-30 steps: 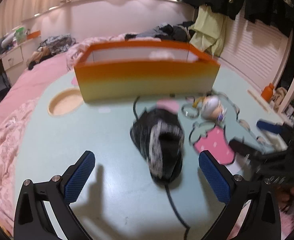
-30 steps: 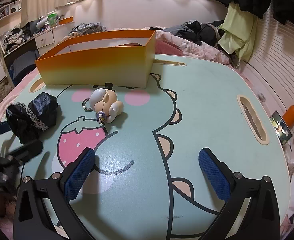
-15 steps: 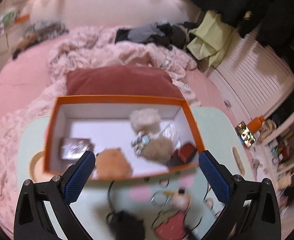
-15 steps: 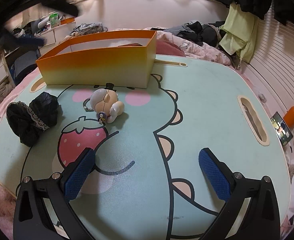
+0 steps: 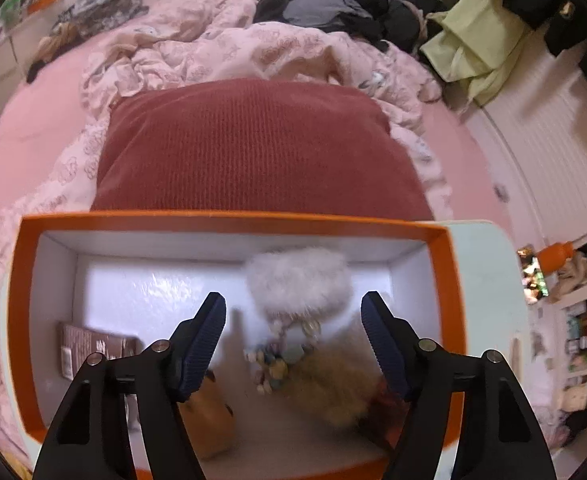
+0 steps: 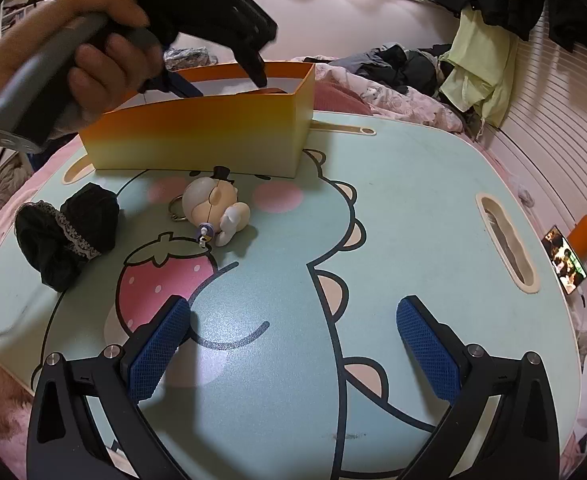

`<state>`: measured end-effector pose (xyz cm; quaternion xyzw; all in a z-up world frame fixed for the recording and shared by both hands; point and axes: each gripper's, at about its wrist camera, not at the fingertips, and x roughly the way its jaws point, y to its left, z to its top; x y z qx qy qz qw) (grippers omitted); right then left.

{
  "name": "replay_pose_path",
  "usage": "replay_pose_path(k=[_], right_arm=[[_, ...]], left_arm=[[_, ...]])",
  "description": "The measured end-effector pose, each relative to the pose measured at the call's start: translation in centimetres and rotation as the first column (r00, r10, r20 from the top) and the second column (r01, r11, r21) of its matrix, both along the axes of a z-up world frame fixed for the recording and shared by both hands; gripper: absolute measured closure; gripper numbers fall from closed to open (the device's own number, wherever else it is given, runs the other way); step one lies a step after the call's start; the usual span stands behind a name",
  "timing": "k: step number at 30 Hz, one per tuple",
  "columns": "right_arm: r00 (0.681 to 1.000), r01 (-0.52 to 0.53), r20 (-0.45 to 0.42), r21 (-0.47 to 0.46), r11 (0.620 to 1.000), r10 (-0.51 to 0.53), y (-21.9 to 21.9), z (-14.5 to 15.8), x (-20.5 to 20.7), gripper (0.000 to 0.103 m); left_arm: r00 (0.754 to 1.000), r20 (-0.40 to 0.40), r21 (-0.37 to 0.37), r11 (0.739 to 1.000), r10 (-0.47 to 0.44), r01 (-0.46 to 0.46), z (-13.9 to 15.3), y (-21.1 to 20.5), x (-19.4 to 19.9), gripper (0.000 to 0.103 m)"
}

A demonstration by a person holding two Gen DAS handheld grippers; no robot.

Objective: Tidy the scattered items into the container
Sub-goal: 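Grasp the white fluffy pompom with the left gripper and lift it, then lower the white pompom onto the table and open the left gripper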

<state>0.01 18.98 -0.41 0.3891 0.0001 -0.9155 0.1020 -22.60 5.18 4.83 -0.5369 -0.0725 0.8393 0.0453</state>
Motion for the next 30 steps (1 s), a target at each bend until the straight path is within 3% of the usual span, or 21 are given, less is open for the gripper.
replay_pose_path(k=[5, 7, 13, 15, 21, 23, 30], right_arm=[[1.000, -0.001, -0.002, 0.000, 1.000, 0.001, 0.0, 0.1, 0.0, 0.000], [1.000, -0.001, -0.003, -0.001, 1.000, 0.001, -0.1, 0.1, 0.0, 0.000], [1.000, -0.003, -0.004, -0.003, 1.000, 0.003, -0.1, 0.2, -0.2, 0.000], [1.000, -0.003, -0.003, -0.002, 1.000, 0.003, -0.1, 0.2, -0.2, 0.000], [1.000, -0.003, -0.003, -0.003, 1.000, 0.003, -0.1, 0.2, -0.2, 0.000], [1.000, -0.002, -0.003, -0.002, 1.000, 0.002, -0.1, 0.3, -0.3, 0.000], [1.000, -0.001, -0.001, 0.000, 1.000, 0.001, -0.3, 0.3, -0.4, 0.000]], left_arm=[[1.000, 0.024, 0.002, 1.000, 0.018, -0.018, -1.2, 0.3, -1.7, 0.047], [1.000, 0.029, -0.005, 1.000, 0.009, -0.009, -1.5, 0.4, -2.0, 0.061], [0.997, -0.054, 0.013, 0.999, -0.047, 0.048, 1.2, -0.3, 0.1, 0.062], [0.991, -0.110, -0.023, 0.997, -0.077, 0.075, 3.3, -0.9, 2.0, 0.062], [0.951, -0.263, 0.062, 0.980, -0.164, 0.187, 7.3, -4.1, 10.4, 0.062], [0.938, -0.304, 0.054, 0.980, -0.166, 0.191, 7.0, -5.6, 13.6, 0.061], [0.938, -0.348, 0.035, 0.999, 0.009, 0.003, 0.5, -10.2, 18.9, 0.061]])
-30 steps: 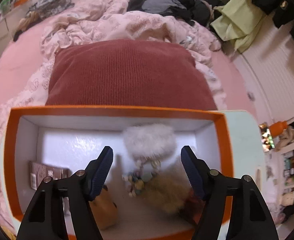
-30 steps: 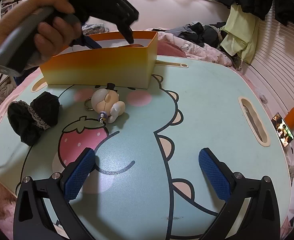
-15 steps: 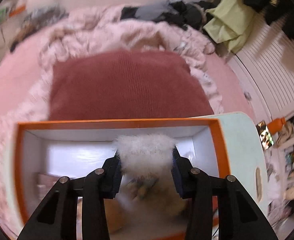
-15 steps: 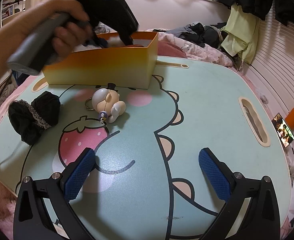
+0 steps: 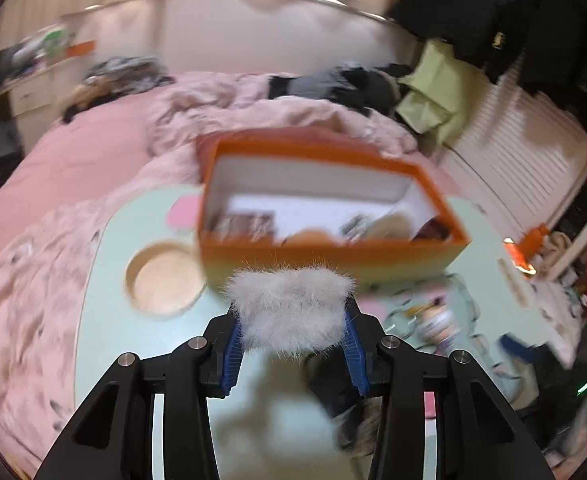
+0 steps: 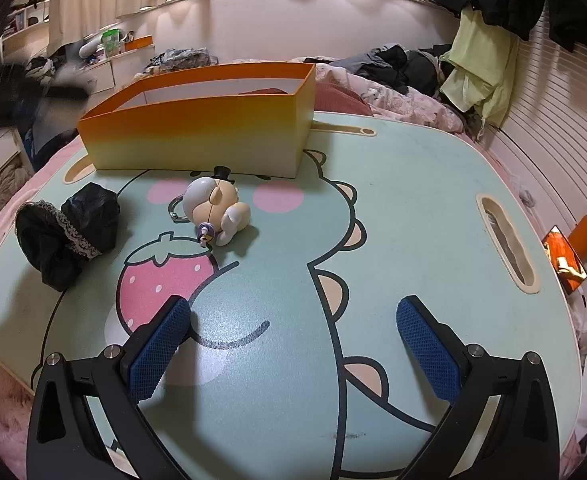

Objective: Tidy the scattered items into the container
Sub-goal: 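Lower the white pompom onto the table and open the left gripper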

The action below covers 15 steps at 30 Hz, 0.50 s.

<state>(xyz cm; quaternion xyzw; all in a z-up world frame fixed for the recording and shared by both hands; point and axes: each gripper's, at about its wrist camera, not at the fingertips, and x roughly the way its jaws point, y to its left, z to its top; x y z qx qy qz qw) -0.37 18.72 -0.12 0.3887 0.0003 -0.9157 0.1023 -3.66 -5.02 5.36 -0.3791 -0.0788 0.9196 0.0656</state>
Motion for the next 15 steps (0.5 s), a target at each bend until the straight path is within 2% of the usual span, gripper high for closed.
replay_pose_path(k=[3, 6, 8, 9, 10, 13, 15], right_arm=[[1.000, 0.000, 0.000, 0.000, 1.000, 0.000, 0.0, 0.0, 0.0, 0.000], [1.000, -0.001, 0.000, 0.000, 1.000, 0.001, -0.1, 0.1, 0.0, 0.000], [1.000, 0.000, 0.000, 0.000, 1.000, 0.000, -0.1, 0.1, 0.0, 0.000], [1.000, 0.000, 0.000, 0.003, 1.000, 0.000, -0.1, 0.1, 0.0, 0.000], [1.000, -0.001, -0.001, 0.004, 1.000, 0.001, -0.1, 0.1, 0.0, 0.000], [1.000, -0.001, 0.000, 0.000, 1.000, 0.001, -0.1, 0.1, 0.0, 0.000], [1.000, -0.001, -0.002, 0.002, 1.000, 0.001, -0.1, 0.1, 0.1, 0.000]], left_arm=[[0.999, -0.014, 0.000, 0.999, 0.049, -0.049, -2.5, -0.2, 0.5, 0.061], [0.999, 0.012, -0.029, 0.999, 0.041, -0.040, -4.3, 0.7, 0.5, 0.059], [0.999, -0.010, -0.041, 0.998, 0.039, -0.040, -4.5, 1.2, 0.9, 0.042], [0.999, -0.026, -0.045, 0.998, 0.039, -0.040, -4.2, 1.2, 1.2, 0.027], [0.998, -0.051, -0.037, 0.999, 0.034, -0.036, -3.7, 1.1, 1.5, 0.018], [0.993, -0.111, -0.005, 0.999, 0.035, -0.035, -2.4, 0.5, 2.8, 0.012], [0.993, -0.115, 0.003, 1.000, 0.024, -0.024, -1.8, 0.3, 3.6, 0.007]])
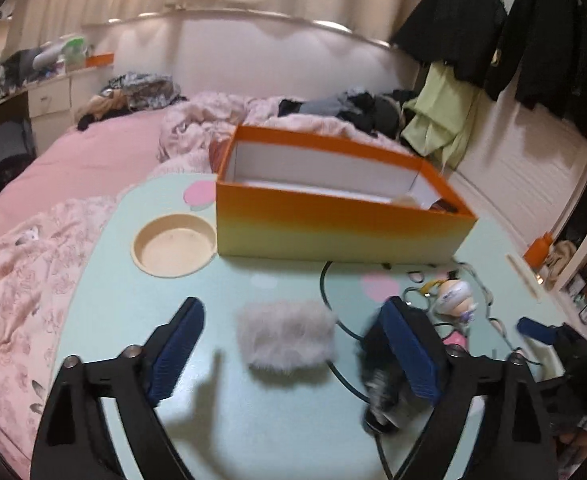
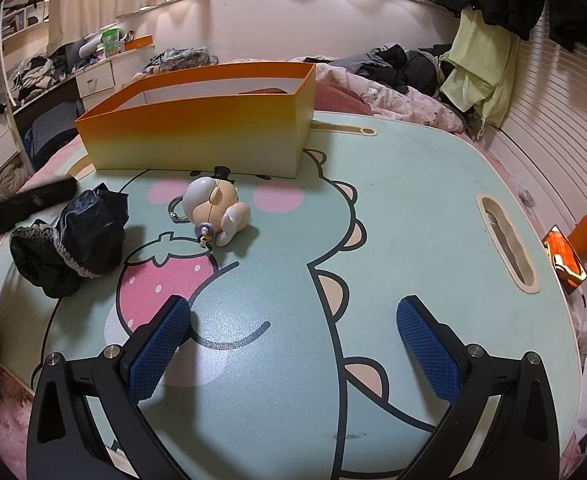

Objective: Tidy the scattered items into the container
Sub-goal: 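Lower the white pompom onto the table and open the left gripper, then move the right gripper into the orange box over the brown pompom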

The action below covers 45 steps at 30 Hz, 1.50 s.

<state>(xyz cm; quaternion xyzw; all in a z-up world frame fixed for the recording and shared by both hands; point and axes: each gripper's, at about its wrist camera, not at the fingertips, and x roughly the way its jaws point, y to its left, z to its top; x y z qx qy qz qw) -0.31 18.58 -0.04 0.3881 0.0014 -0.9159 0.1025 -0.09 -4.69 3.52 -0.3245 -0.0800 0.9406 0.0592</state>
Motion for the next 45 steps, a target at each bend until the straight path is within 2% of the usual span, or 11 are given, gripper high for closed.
replay_pose_path(k=[8, 13, 18, 21, 25, 28, 33, 37, 41, 43, 45], right_arm=[[1.000, 0.000, 0.001, -0.001, 1.000, 0.000, 0.0, 0.1, 0.0, 0.000], [1.000, 0.000, 0.001, -0.001, 1.000, 0.000, 0.1, 0.1, 0.0, 0.000], [1.000, -0.001, 0.000, -0.002, 1.000, 0.001, 0.1, 0.2, 0.0, 0.000], [1.000, -0.001, 0.000, -0.002, 1.000, 0.001, 0.1, 0.2, 0.0, 0.000], [1.000, -0.002, -0.001, -0.002, 1.000, 0.002, 0.1, 0.2, -0.1, 0.000], [1.000, -0.001, 0.000, -0.003, 1.000, 0.001, 0.3, 0.2, 0.0, 0.000], [1.000, -0.016, 0.022, -0.025, 1.000, 0.016, 0.5, 0.6, -0.5, 0.000], [0.999, -0.027, -0.048, -0.044, 0.999, 0.025, 0.7, 4.8, -1.6, 0.001], [0.987, -0.128, -0.106, -0.041, 0.991, 0.123, -0.8, 11.6, -4.8, 0.005], [0.981, -0.192, -0.035, -0.075, 0.978, 0.190, -2.0, 13.5, -8.0, 0.020], [0.966, -0.231, 0.096, -0.112, 0.967, 0.242, -3.5, 13.5, -11.8, 0.033]], left_arm=[[0.996, -0.005, -0.053, 0.995, -0.087, 0.087, -1.4, 1.5, 4.7, 0.004], [0.986, 0.047, -0.093, 0.982, -0.158, 0.161, -2.7, 3.7, 4.6, 0.004], [0.982, 0.096, -0.176, 0.968, -0.163, 0.178, -4.0, 4.9, 4.3, 0.004], [0.987, 0.088, -0.193, 0.970, -0.135, 0.149, -3.9, 4.7, 3.7, 0.004], [1.000, -0.006, -0.217, 0.976, -0.020, 0.019, -2.1, 4.3, 2.7, 0.004], [0.999, -0.039, -0.206, 0.978, -0.023, 0.015, -1.5, 4.2, 3.7, 0.004], [0.999, -0.042, -0.308, 0.951, -0.018, 0.004, -2.0, 4.1, 6.1, 0.004], [1.000, -0.012, -0.311, 0.951, -0.016, 0.011, -2.4, 4.0, 5.9, 0.004], [0.998, 0.052, -0.295, 0.955, -0.030, 0.044, -3.5, 3.9, 5.2, 0.003], [0.997, 0.064, -0.273, 0.961, -0.034, 0.050, -3.5, 3.6, 4.7, 0.001], [0.996, 0.074, -0.243, 0.968, -0.041, 0.058, -3.8, 3.3, 4.5, 0.000]])
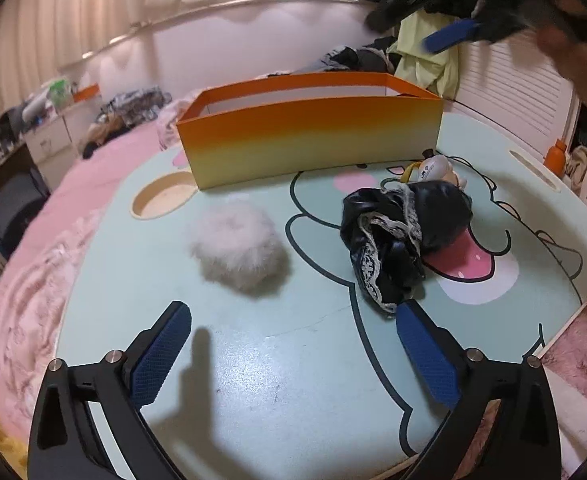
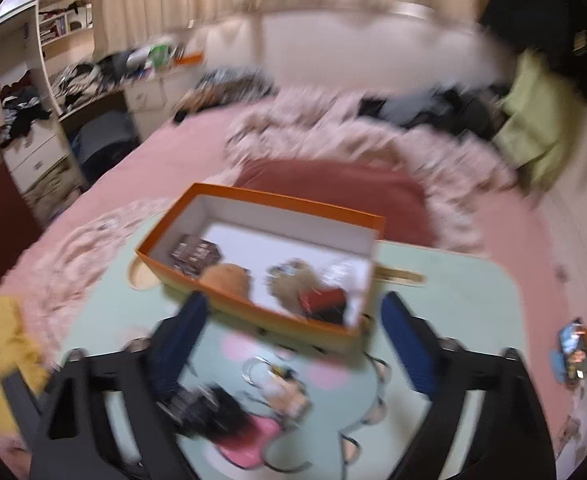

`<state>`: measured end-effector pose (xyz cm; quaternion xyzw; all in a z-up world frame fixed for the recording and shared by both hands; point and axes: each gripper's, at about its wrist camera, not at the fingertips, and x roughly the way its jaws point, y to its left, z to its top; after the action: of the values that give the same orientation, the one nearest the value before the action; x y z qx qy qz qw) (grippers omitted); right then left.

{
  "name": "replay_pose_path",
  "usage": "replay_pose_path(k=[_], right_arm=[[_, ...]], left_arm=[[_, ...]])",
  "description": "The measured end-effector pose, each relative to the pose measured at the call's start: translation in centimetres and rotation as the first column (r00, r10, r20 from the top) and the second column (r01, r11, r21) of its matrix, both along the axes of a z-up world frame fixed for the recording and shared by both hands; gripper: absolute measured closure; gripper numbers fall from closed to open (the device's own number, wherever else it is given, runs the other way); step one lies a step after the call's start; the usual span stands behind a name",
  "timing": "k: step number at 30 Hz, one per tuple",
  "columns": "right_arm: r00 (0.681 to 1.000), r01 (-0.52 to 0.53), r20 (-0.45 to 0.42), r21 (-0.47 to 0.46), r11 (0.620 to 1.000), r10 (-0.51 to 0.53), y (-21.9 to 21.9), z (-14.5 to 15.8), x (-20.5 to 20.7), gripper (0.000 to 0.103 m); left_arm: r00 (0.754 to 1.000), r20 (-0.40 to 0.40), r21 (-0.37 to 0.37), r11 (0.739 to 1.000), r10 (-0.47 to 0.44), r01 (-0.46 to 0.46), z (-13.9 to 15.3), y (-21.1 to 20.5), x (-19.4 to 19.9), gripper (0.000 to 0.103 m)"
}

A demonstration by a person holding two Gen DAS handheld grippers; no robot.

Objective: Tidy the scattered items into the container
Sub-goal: 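Move the right gripper into the orange box over the brown pompom, then grasp the brown fluffy pompom with the right gripper and lift it, then place the brown pompom beside the black cloth, open the right gripper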

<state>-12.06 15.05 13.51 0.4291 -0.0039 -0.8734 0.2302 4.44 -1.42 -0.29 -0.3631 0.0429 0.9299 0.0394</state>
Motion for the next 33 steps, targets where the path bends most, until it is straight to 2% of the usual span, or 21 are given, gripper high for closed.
replay_pose_path(k=[2, 4, 8, 12, 13, 16, 18, 19, 22, 26, 30, 33], right_arm=[[0.990, -0.032, 0.138, 0.028, 0.999, 0.028, -1.6, -1.3, -3.2, 0.047], [0.977, -0.046, 0.213, 0.084, 0.995, 0.028, -3.2, -2.8, -4.9, 0.052], [0.975, -0.052, 0.224, 0.276, 0.960, -0.012, -5.1, -4.8, -6.3, 0.056], [0.954, -0.086, 0.299, 0.347, 0.934, -0.023, -5.3, -6.6, -7.5, 0.057], [0.946, -0.093, 0.324, 0.336, 0.937, -0.023, -5.2, -7.1, -8.0, 0.062], [0.947, -0.097, 0.321, 0.294, 0.951, -0.002, -5.3, -8.6, -8.3, 0.062], [0.953, -0.074, 0.301, 0.277, 0.958, -0.013, -5.1, -9.0, -8.1, 0.078], [0.955, -0.058, 0.294, 0.264, 0.963, -0.023, -4.9, -9.3, -8.0, 0.080], [0.972, -0.028, 0.233, 0.173, 0.985, -0.013, -3.9, -8.7, -7.2, 0.080], [0.989, 0.021, 0.146, 0.047, 0.999, -0.027, -1.6, -5.8, -5.6, 0.080], [0.999, 0.022, 0.041, -0.045, 0.999, -0.020, 0.7, -2.4, -2.1, 0.080], [1.000, 0.004, -0.002, -0.108, 0.994, -0.004, 2.4, -2.0, 1.4, 0.080]], left_arm=[[1.000, 0.016, 0.047, 0.999, -0.010, 0.009, -0.3, -0.6, -0.4, 0.000], [1.000, 0.015, 0.053, 0.999, -0.013, 0.012, -0.3, -0.8, -0.5, 0.000], [1.000, 0.011, 0.051, 0.999, -0.016, 0.015, -0.4, -0.6, -0.5, 0.000], [1.000, 0.013, 0.053, 0.999, -0.015, 0.014, -0.5, -0.6, -0.7, 0.000], [1.000, 0.012, 0.053, 0.998, -0.015, 0.014, -0.5, -0.7, -0.6, 0.000], [1.000, 0.011, 0.053, 0.999, -0.016, 0.015, -0.5, -0.7, -0.6, 0.000], [1.000, 0.009, 0.054, 0.998, -0.017, 0.016, -0.4, -0.8, -0.6, 0.000], [1.000, 0.009, 0.054, 0.998, -0.017, 0.017, -0.4, -0.8, -0.5, 0.000], [1.000, 0.009, 0.054, 0.998, -0.017, 0.017, -0.4, -0.8, -0.6, 0.000], [1.000, 0.009, 0.053, 0.998, -0.017, 0.017, -0.5, -0.8, -0.6, 0.000], [1.000, 0.009, 0.054, 0.998, -0.017, 0.017, -0.5, -0.8, -0.6, 0.000], [1.000, 0.009, 0.053, 0.998, -0.017, 0.016, -0.5, -0.7, -0.6, 0.000]])
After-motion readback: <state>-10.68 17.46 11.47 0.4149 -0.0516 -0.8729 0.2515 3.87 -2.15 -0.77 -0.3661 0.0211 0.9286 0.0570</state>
